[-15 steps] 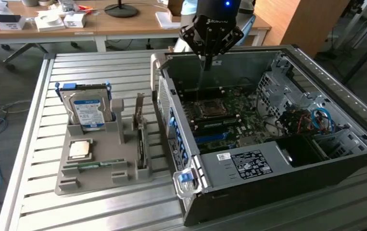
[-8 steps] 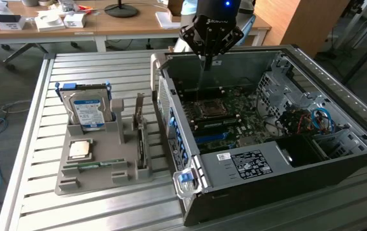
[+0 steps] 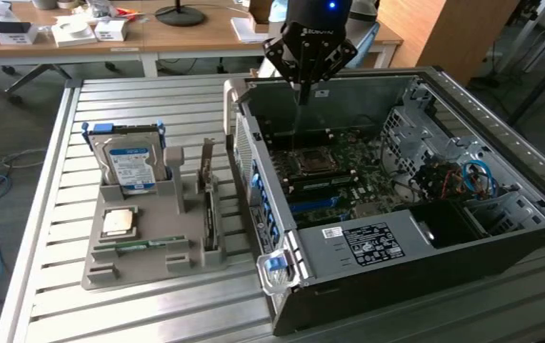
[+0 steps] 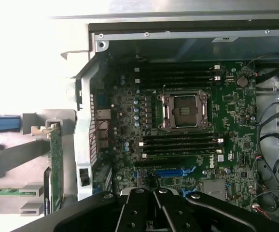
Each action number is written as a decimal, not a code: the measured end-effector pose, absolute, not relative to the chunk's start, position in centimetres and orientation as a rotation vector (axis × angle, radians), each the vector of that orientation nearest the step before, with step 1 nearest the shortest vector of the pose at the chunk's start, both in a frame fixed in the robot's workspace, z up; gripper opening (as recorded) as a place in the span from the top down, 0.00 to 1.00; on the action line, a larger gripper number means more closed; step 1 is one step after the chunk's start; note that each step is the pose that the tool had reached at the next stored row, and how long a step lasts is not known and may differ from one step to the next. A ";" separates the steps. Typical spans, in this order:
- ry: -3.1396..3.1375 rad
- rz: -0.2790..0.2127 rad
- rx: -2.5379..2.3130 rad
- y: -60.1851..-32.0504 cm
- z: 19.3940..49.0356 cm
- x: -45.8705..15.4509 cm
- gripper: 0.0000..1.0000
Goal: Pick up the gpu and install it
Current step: 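Reach for the gpu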
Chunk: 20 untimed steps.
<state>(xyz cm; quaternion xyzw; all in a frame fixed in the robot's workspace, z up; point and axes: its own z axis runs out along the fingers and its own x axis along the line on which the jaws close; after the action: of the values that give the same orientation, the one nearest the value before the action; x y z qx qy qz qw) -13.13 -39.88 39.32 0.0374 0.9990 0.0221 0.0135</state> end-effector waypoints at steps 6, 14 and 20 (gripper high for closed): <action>3.107 0.069 0.116 -39.9 39.3 -14.6 0.89; 3.097 0.069 0.115 -39.8 39.3 -17.3 0.89; 3.087 0.070 0.115 -39.6 39.3 -19.4 0.89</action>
<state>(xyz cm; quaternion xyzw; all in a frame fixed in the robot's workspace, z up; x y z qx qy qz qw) -19.42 -39.63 39.26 0.0372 0.9987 0.0226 0.0256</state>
